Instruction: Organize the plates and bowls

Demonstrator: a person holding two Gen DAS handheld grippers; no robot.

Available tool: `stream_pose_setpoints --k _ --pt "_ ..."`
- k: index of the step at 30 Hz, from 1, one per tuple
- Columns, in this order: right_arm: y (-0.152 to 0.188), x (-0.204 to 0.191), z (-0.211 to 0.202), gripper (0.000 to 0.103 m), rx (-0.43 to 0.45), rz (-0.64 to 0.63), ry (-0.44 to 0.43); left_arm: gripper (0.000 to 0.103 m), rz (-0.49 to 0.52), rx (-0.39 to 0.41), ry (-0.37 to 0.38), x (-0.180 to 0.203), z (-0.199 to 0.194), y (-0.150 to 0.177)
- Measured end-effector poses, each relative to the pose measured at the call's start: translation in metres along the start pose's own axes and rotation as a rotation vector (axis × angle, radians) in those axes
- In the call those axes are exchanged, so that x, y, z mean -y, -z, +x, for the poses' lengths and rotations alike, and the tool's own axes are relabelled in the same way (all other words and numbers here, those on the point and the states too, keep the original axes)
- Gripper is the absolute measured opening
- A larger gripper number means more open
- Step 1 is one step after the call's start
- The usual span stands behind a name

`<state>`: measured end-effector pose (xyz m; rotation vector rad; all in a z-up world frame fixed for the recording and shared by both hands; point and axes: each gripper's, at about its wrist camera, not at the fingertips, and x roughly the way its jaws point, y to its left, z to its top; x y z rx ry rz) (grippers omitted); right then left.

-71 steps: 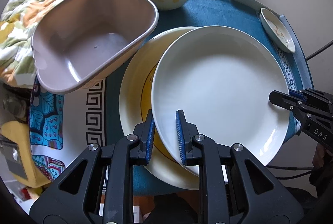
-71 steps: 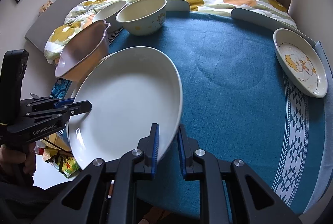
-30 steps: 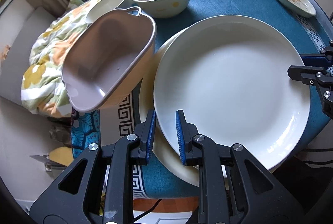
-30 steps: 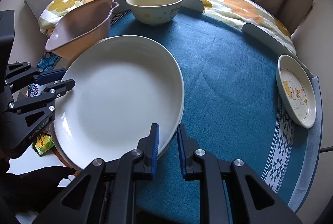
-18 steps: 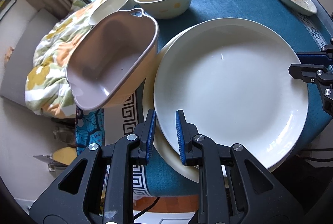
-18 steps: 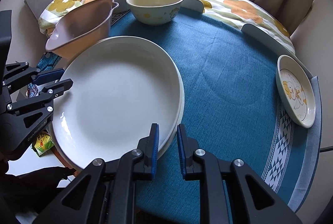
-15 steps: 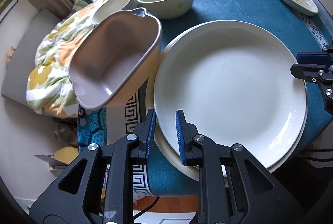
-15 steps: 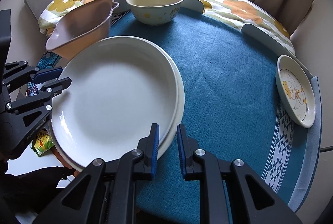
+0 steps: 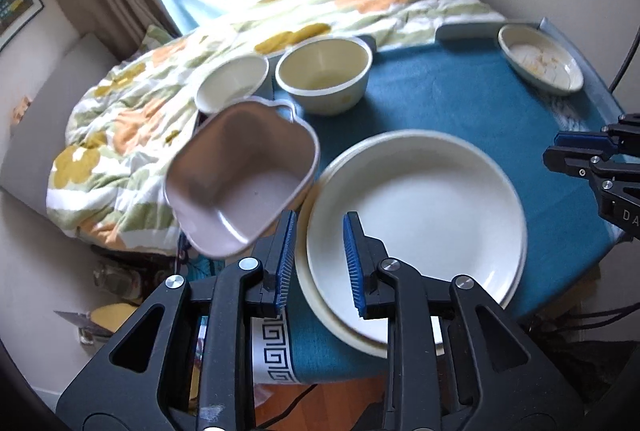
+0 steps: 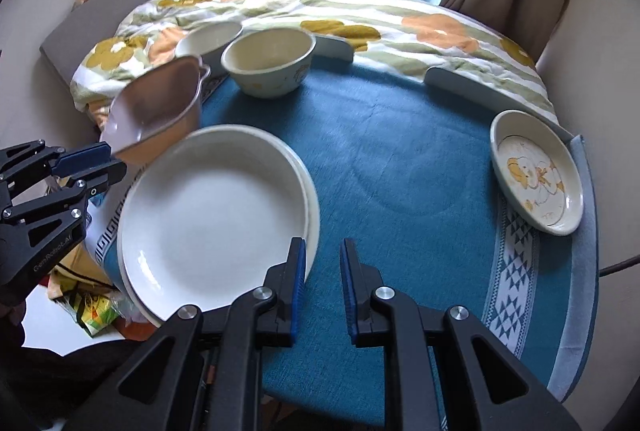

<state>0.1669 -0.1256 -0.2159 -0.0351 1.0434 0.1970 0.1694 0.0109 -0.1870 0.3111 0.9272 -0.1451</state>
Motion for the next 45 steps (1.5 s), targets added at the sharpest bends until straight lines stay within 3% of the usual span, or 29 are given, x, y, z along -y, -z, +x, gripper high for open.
stream_pose_setpoints --k 1,2,3,4,6,9,15,18,20,24,26,28,29,32,36,41,43,45 --pt "-0.001 0.007 -0.011 0.016 0.027 0.033 0.002 0.054 -0.001 0.042 0.011 0.0 -0.012 -0.007" --pt "-0.002 0.014 -0.023 0.016 0.056 0.069 -0.001 0.072 -0.001 0.096 0.016 0.001 -0.025 -0.014" --pt "-0.001 0.021 -0.036 0.021 0.09 0.106 -0.001 0.101 -0.001 0.151 0.016 0.002 -0.038 -0.021" --pt "0.001 0.028 -0.048 0.029 0.125 0.142 0.007 0.103 0.003 0.232 0.032 0.003 -0.053 -0.026" --pt "0.007 0.041 -0.073 0.103 0.193 0.21 0.03 0.103 0.045 0.315 0.102 0.011 -0.07 -0.038" --pt "0.02 0.059 -0.107 0.103 0.268 0.297 0.071 0.103 0.119 0.287 0.208 0.034 -0.068 -0.067" --pt "0.042 0.1 -0.148 0.103 0.289 0.451 0.172 0.103 0.188 0.196 0.516 0.081 -0.046 -0.133" --pt "0.046 0.126 -0.157 0.103 0.308 0.53 0.218 0.103 0.221 0.145 0.608 0.116 -0.028 -0.166" --pt "0.046 0.15 -0.155 0.103 0.308 0.596 0.203 0.102 0.238 0.111 0.639 0.134 -0.012 -0.186" --pt "0.043 0.202 -0.129 0.103 0.311 0.722 0.136 0.102 0.255 0.037 0.689 0.165 0.033 -0.215" --pt "0.042 0.221 -0.103 0.1 0.287 0.748 0.124 0.095 0.265 -0.009 0.696 0.182 0.063 -0.225" --pt "0.043 0.237 -0.071 0.082 0.237 0.79 0.099 0.072 0.264 -0.099 0.704 0.197 0.1 -0.23" --pt "0.045 0.243 -0.059 0.074 0.226 0.813 0.075 0.068 0.262 -0.136 0.699 0.204 0.119 -0.232" --pt "0.047 0.259 -0.028 0.071 0.223 0.891 0.053 0.063 0.258 -0.21 0.677 0.22 0.166 -0.233" --pt "0.045 0.277 0.011 0.057 0.18 0.976 0.031 0.049 0.235 -0.293 0.686 0.235 0.208 -0.238" --pt "0.039 0.291 0.037 0.05 0.163 1.004 0.03 0.047 0.23 -0.315 0.707 0.251 0.237 -0.245" --pt "0.037 0.296 0.042 0.045 0.165 1.011 0.031 0.036 0.223 -0.329 0.713 0.255 0.244 -0.247" --pt "0.037 0.299 0.046 0.039 0.166 1.03 0.03 0.035 0.222 -0.337 0.708 0.258 0.25 -0.247"
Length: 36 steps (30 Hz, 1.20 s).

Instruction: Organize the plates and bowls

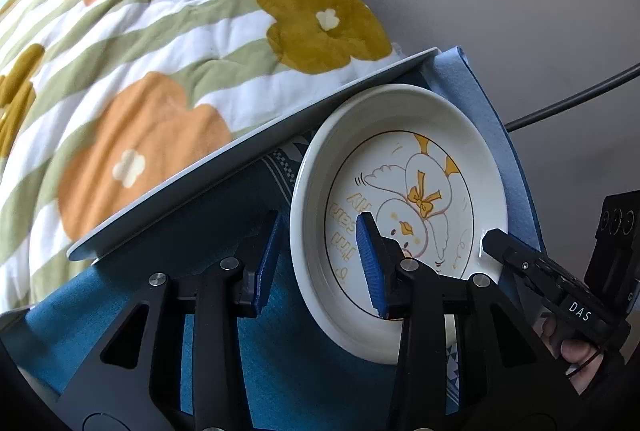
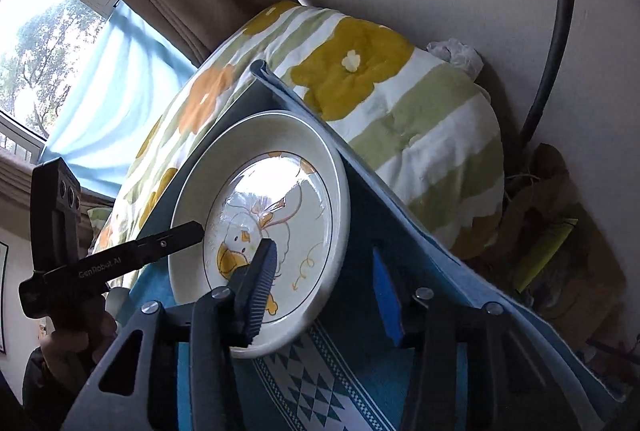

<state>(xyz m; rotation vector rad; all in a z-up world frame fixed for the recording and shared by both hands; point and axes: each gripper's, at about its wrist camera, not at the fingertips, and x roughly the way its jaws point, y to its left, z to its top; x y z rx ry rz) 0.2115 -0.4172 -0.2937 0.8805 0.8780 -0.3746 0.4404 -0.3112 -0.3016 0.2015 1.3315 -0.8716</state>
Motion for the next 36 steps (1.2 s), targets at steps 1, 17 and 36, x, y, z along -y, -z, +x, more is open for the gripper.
stream_pose_setpoints --k 1,17,36 --pt "-0.001 0.002 0.003 0.035 -0.002 0.013 -0.004 0.032 0.002 0.005 -0.001 0.0 0.0 -0.001" --pt "-0.007 0.006 0.013 0.012 -0.027 -0.004 -0.016 0.015 0.074 0.061 -0.122 0.019 -0.01 0.004" --pt "0.029 -0.076 -0.111 0.012 -0.021 -0.274 -0.122 0.015 -0.003 0.288 -0.154 0.051 -0.193 0.113"
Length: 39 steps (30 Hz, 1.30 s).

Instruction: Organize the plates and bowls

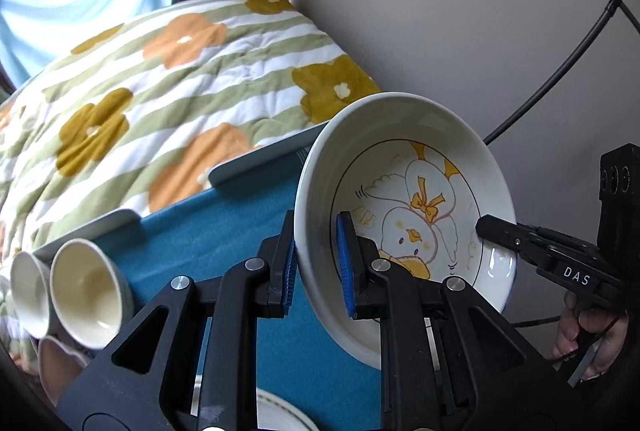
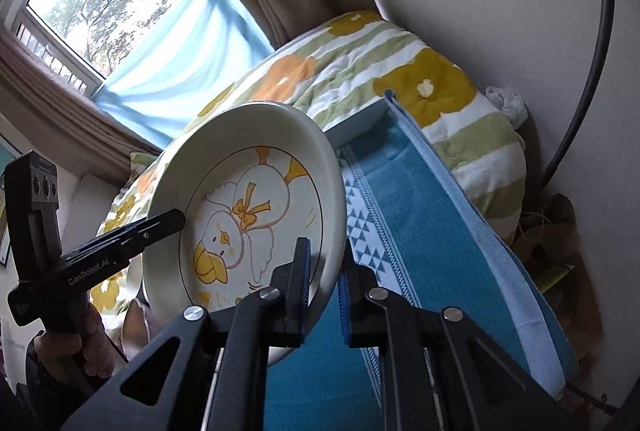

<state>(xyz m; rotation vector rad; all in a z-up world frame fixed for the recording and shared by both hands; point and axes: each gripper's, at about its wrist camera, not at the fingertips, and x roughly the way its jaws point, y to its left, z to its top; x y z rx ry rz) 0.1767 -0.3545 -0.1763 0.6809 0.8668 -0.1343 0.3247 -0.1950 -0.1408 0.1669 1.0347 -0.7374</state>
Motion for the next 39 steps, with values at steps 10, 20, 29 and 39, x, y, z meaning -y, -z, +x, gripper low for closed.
stream_pose_setpoints --k 10,20,29,39 --pt "0.061 -0.054 -0.021 0.012 -0.072 -0.117 -0.063 0.015 -0.131 0.037 -0.059 -0.025 -0.086 0.097" --pt "0.113 -0.076 0.034 0.012 -0.244 -0.223 -0.13 0.015 -0.35 -0.045 -0.147 -0.07 -0.083 0.198" --pt "0.135 -0.098 0.081 0.012 -0.342 -0.385 -0.14 0.015 -0.509 -0.086 -0.211 -0.104 -0.058 0.249" --pt "0.143 -0.114 0.094 0.012 -0.365 -0.461 -0.149 0.015 -0.522 -0.095 -0.251 -0.116 -0.046 0.262"
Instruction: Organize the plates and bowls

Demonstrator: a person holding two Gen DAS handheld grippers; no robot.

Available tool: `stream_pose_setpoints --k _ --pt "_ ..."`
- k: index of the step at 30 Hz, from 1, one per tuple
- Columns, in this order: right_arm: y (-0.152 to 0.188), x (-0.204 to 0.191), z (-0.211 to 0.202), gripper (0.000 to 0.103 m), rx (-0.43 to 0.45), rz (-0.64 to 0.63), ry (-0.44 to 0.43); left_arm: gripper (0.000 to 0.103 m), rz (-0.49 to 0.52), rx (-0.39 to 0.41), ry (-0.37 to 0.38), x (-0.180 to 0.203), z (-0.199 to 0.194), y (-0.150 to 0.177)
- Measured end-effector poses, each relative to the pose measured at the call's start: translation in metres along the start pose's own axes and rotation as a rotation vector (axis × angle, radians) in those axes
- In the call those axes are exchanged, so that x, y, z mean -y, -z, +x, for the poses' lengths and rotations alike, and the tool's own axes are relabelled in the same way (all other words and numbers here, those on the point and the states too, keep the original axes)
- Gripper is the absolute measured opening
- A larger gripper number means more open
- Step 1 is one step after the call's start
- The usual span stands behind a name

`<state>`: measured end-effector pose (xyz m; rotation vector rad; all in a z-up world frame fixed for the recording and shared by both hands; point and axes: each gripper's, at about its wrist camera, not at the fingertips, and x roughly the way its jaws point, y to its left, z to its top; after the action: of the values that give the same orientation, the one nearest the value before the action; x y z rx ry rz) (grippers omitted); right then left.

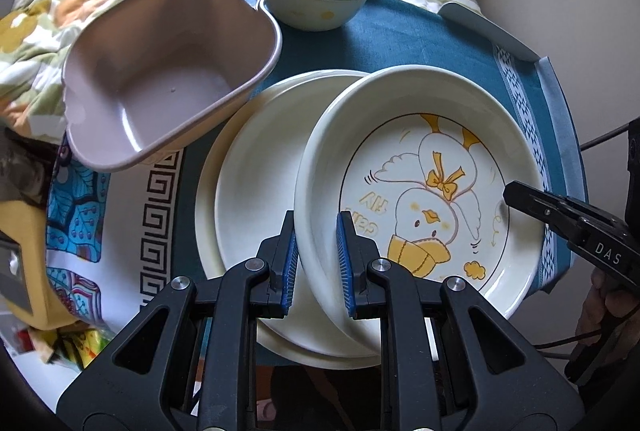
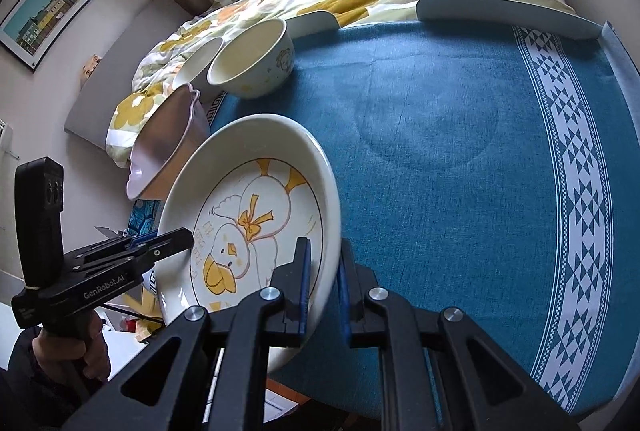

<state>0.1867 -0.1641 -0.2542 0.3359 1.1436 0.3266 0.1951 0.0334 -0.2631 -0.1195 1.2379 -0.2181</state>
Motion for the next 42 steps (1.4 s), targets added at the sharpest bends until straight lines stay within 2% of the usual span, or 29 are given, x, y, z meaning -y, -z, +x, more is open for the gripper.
stream_pose_setpoints --k 19,28,42 --pt "-0.004 -0.017 0.003 0.012 0.009 -0.071 0.056 0.015 0.103 0.007 -0.121 0.014 0.01 0.004" --pt "-0.004 -0.037 0.015 0.012 0.011 -0.236 0.178 0.016 0.175 0.012 -0.25 0.024 0.009 0.006" --pt "-0.006 -0.045 0.032 0.012 -0.017 -0.264 0.198 0.016 0.223 0.024 -0.35 0.024 0.008 0.007"
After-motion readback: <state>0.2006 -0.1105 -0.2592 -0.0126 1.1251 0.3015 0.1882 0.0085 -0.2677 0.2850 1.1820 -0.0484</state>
